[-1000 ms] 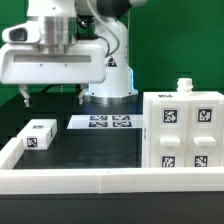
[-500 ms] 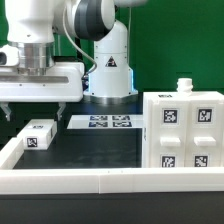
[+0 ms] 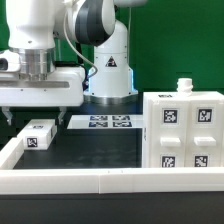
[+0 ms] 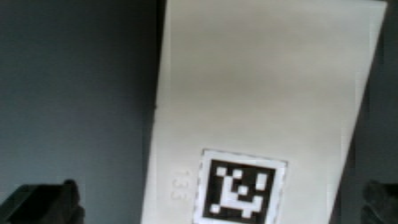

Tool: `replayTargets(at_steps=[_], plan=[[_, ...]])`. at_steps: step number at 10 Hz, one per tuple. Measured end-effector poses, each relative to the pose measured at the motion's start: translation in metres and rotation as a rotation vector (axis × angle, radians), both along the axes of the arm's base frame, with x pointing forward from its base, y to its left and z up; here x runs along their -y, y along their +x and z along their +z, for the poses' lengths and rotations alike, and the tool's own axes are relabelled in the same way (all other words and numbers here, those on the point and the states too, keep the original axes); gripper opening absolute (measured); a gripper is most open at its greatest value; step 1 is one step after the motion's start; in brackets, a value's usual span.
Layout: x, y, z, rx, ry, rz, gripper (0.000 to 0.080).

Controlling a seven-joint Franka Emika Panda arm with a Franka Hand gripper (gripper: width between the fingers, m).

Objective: Assemble cabinet

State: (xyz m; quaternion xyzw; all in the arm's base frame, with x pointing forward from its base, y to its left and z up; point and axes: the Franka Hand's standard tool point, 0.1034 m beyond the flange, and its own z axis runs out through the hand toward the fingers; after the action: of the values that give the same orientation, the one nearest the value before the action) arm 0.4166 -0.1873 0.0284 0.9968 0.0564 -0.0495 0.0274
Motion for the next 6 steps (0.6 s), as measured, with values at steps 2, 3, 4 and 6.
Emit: replayTargets(at_steps=[2, 3, 4, 6], plan=[[0.000, -0.004, -0.007, -0.009, -0.005, 0.003, 0.0796], [0.001, -0.005, -0.013, -0.009, -0.012, 0.006, 0.0796], [-0.002, -0.006, -0.017, -0.011, -0.014, 0.008, 0.0796], [-0.007, -0.003, -0.016, -0.012, -0.011, 0.014, 0.0768]])
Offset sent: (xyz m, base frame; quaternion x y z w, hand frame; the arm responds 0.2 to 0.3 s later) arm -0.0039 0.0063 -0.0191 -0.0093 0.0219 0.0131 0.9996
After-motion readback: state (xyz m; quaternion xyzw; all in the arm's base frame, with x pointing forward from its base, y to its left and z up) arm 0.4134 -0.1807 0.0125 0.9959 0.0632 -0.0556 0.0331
